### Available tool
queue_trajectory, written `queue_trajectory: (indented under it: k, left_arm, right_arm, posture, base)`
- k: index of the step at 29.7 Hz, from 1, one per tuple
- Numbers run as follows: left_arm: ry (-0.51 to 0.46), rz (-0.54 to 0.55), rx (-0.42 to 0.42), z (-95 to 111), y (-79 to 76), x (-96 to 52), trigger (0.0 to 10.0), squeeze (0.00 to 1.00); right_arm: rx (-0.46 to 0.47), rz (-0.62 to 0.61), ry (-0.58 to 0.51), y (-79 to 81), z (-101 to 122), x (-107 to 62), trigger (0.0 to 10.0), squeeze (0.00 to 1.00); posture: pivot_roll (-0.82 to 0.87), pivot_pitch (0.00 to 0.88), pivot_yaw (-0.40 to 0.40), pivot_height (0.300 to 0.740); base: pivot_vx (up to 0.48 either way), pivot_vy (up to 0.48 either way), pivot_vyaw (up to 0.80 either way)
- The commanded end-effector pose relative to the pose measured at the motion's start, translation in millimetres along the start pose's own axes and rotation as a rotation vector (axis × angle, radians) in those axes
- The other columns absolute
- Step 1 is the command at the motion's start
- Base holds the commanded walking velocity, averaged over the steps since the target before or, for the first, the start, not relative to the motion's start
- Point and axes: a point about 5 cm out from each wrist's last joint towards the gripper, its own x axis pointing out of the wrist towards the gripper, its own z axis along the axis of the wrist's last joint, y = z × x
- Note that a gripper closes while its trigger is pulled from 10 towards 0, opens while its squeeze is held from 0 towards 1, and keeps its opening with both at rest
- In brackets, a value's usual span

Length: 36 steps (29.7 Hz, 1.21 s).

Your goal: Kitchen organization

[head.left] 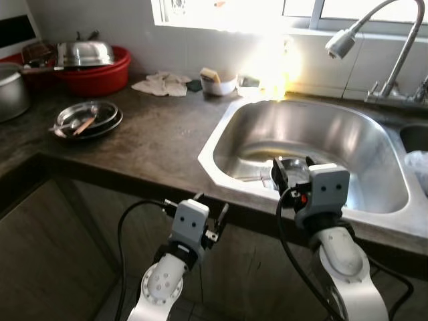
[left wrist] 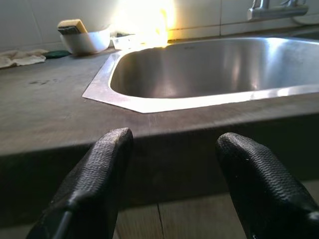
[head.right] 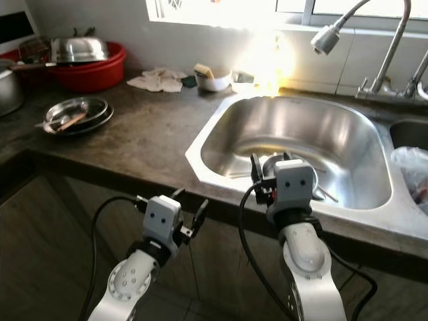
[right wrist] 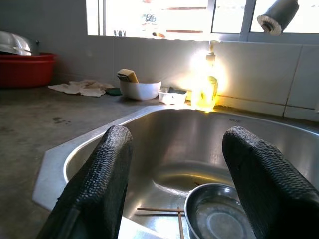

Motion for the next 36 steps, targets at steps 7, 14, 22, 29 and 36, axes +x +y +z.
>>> queue_trajectory:
  k: [7,14,22,29,36]
  left_arm:
    - [0.002,-0.002,0.014,1.3,-0.5,-0.8,10.0,0.0]
    - [0.004,-0.001,0.013,1.3,-0.8,-0.7,10.0,0.0]
    - [0.017,0.004,0.043,0.3,-1.9,-1.0,10.0,0.0]
    - [0.008,0.0,0.02,2.2,-1.8,0.2,10.0,0.0]
    - [0.006,0.002,0.015,2.0,-1.6,-0.7,10.0,0.0]
  right_arm:
    - [0.004,-0.007,0.007,3.1,-0.1,1.4,10.0,0.0]
    - [0.003,-0.007,0.008,3.9,-0.1,2.3,10.0,0.0]
    - [0.009,-0.008,0.006,4.2,-0.4,3.6,10.0,0.0]
    - [0.012,-0.004,0.0,5.0,1.3,4.9,10.0,0.0]
    - [0.012,0.0,0.0,5.0,1.6,5.4,10.0,0.0]
  posture:
    - [0.09,0.0,-0.015,0.74]
    - [0.09,0.0,-0.015,0.74]
    - [0.1,0.0,-0.014,0.74]
    - [0.1,0.0,-0.013,0.74]
    - [0.1,0.0,-0.015,0.74]
  base:
    - [-0.31,0.0,0.0]
    - [-0.31,0.0,0.0]
    - [-0.31,0.0,0.0]
    - [-0.314,0.0,0.0]
    - [-0.323,0.0,0.0]
